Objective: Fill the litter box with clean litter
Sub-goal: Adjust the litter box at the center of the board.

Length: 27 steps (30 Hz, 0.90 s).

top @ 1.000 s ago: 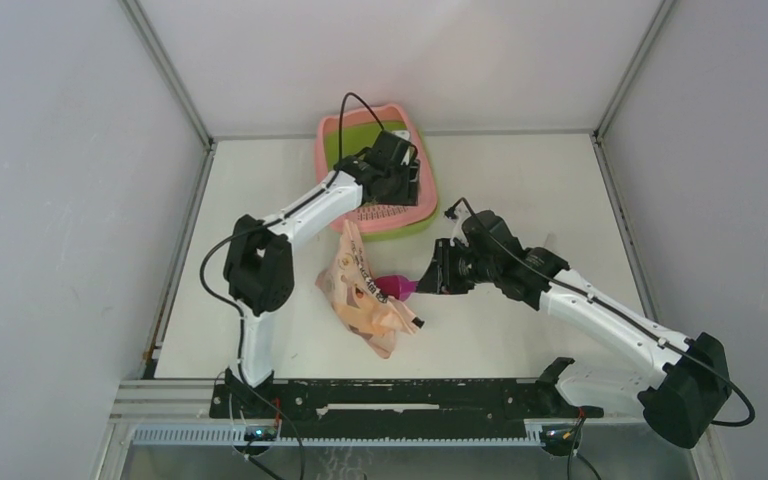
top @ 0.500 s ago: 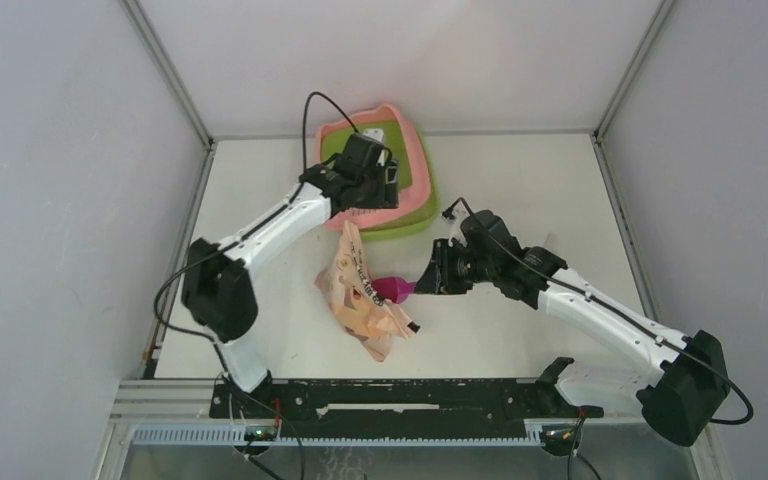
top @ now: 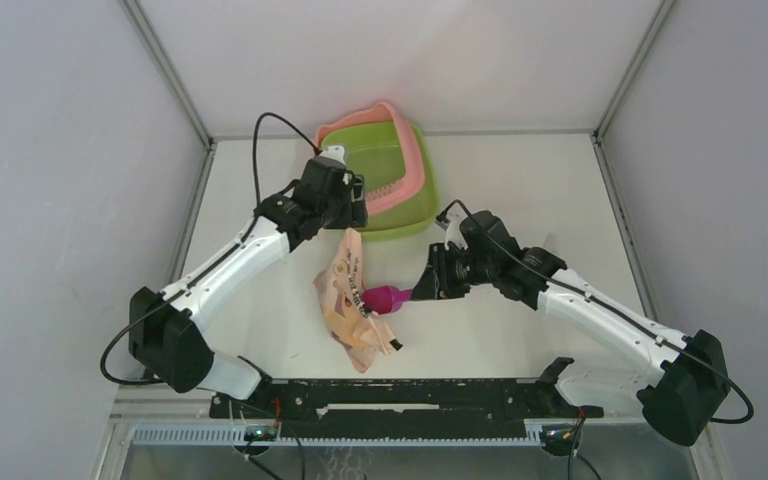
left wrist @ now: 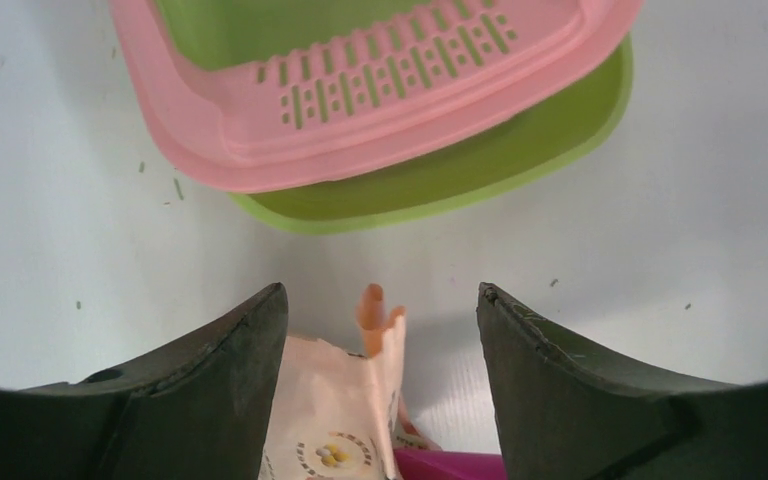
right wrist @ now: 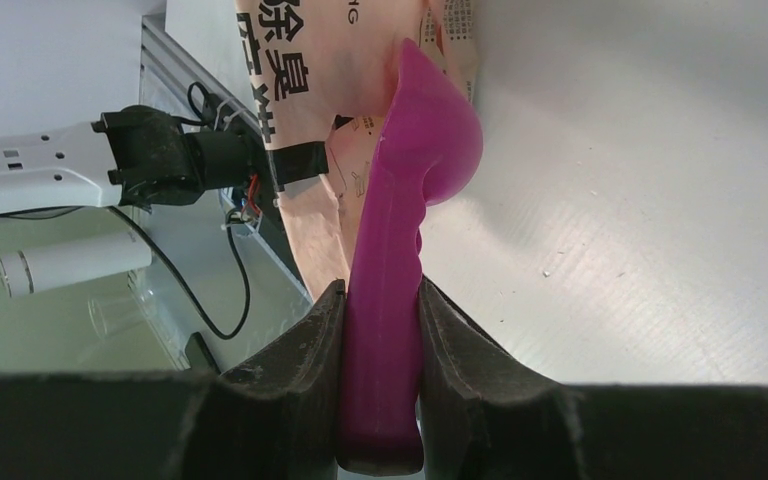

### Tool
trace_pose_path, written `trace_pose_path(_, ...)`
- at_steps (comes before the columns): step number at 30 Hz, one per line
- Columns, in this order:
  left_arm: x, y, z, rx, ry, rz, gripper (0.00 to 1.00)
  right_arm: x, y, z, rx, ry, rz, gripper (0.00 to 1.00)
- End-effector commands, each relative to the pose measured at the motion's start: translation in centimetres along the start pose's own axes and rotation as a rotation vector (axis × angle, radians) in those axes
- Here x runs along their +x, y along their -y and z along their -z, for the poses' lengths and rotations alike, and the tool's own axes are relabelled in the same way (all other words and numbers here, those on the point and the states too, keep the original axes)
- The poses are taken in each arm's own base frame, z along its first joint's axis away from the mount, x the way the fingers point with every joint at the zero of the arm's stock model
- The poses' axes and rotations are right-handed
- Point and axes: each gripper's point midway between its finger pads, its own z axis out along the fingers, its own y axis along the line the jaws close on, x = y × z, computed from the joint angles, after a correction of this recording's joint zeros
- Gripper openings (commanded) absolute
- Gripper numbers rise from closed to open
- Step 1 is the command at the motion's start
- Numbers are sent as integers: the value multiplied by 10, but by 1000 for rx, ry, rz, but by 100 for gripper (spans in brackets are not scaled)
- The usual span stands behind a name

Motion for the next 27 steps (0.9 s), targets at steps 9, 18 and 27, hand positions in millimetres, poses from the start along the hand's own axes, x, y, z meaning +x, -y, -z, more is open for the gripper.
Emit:
trace_pose_path(9, -134, 13, -83, -22, -41, 106, 76, 4, -48, 0, -130, -13, 93, 0)
trace_pose_path(18, -137, 47, -150, 276, -20, 227, 73, 9, -45, -3, -110, -28, 99, 0)
trace_pose_path(27, -148, 85, -154, 357, 23, 233, 73, 13, -38, -2, -78, -39, 96, 0)
